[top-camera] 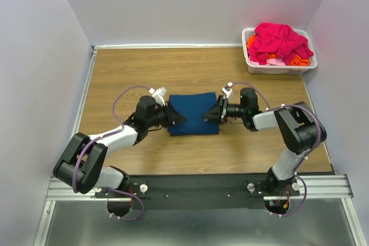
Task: Fold and stack the t-shirts
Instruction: Fold the tshirt
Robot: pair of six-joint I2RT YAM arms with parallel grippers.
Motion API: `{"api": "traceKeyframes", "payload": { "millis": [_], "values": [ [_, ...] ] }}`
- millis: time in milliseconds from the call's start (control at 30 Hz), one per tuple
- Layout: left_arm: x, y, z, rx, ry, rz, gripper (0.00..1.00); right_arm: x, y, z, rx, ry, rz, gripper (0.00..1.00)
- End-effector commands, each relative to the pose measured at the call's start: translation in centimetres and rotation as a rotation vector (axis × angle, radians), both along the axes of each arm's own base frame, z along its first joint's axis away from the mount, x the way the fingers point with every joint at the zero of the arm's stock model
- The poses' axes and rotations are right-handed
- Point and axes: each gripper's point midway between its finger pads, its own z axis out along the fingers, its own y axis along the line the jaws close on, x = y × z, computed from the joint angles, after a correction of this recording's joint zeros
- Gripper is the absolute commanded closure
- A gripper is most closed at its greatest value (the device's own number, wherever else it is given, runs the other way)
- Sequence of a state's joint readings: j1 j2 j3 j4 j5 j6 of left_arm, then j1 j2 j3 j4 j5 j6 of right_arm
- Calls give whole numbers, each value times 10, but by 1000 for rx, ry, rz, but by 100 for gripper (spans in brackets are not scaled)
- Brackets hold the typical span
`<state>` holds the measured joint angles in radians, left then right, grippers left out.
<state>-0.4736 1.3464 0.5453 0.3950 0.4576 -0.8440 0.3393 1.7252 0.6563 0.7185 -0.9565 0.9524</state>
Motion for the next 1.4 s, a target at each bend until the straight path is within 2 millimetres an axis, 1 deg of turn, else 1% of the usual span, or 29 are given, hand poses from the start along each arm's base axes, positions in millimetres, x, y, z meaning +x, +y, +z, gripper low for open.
{"api": "traceKeyframes", "payload": {
  "millis": [0, 67, 100, 167, 200, 233, 400, 433, 467, 500, 533, 567, 600, 633, 733, 767, 800, 867, 900, 933, 967, 1067, 1100, 1200, 1233, 1267, 1300, 1333, 1367],
  "values": [
    [-27, 10, -41, -1, 171, 23, 71, -26, -8, -39, -6, 130, 25, 39],
    [-27, 23, -59, 5, 223, 50, 71, -35, -18, -73, -52, 229, -17, 39],
    [-34, 32, -72, 15, 260, 64, 71, -37, -28, -87, -72, 260, -51, 39],
    [-36, 43, -77, -31, 283, 89, 72, -36, -40, -101, -92, 306, -99, 39],
    [-37, 44, -76, -41, 284, 88, 72, -35, -43, -101, -88, 313, -107, 39],
    [-38, 45, -75, -42, 284, 92, 72, -34, -44, -98, -82, 302, -105, 39],
    [-32, 59, -55, 35, 192, 143, 72, -27, -29, -34, -7, 168, -61, 36],
    [-27, 63, -39, 34, 129, 165, 71, -31, -17, -24, -2, 152, -26, 35],
    [-30, 67, -38, 60, 125, 177, 70, -33, -9, -17, -1, 142, -4, 34],
    [-24, 70, -25, 68, 82, 191, 69, -29, 3, -1, 14, 97, 21, 33],
    [-21, 79, -14, 111, 29, 227, 66, -41, 22, 7, 22, 88, 75, 33],
    [-17, 84, -4, 132, -7, 247, 63, -42, 33, 11, 23, 80, 87, 32],
    [-8, 87, 17, 142, -66, 271, 62, -38, 48, 25, 41, 39, 108, 32],
    [0, 99, 34, 189, -149, 322, 55, -48, 65, 21, 34, 48, 154, 31],
    [9, 122, 67, 278, -233, 408, 41, -40, 94, 23, 39, 27, 173, 31],
    [11, 138, 75, 340, -271, 470, 32, -39, 102, 2, 17, 72, 169, 30],
    [15, 145, 91, 356, -312, 509, 30, -36, 106, -7, 10, 89, 162, 30],
    [15, 162, 108, 386, -367, 582, 21, -30, 114, -22, 16, 126, 162, 30],
    [14, 166, 111, 401, -381, 594, 18, -32, 115, -50, -11, 189, 162, 30],
    [13, 171, 116, 407, -396, 618, 16, -31, 116, -65, -22, 244, 150, 30],
    [10, 174, 119, 405, -409, 631, 11, -32, 113, -90, -50, 298, 127, 30],
    [5, 178, 122, 401, -429, 645, 5, -37, 106, -120, -100, 371, 83, 30],
    [3, 178, 118, 405, -428, 641, 2, -38, 105, -122, -103, 374, 82, 31],
    [0, 179, 122, 396, -463, 634, 2, -37, 106, -97, -79, 311, 98, 31],
    [-1, 179, 125, 401, -482, 631, 2, -33, 109, -69, -54, 219, 111, 31],
    [-1, 180, 131, 398, -502, 640, 2, -32, 105, -70, -106, 228, 96, 31],
    [-1, 182, 137, 397, -519, 650, 2, -22, 108, -57, -133, 173, 88, 31],
    [0, 185, 141, 409, -533, 664, 2, -15, 104, -53, -200, 48, 103, 30],
    [3, 188, 145, 433, -556, 669, 2, -21, 90, -51, -323, 82, 98, 30]
  ]
}}
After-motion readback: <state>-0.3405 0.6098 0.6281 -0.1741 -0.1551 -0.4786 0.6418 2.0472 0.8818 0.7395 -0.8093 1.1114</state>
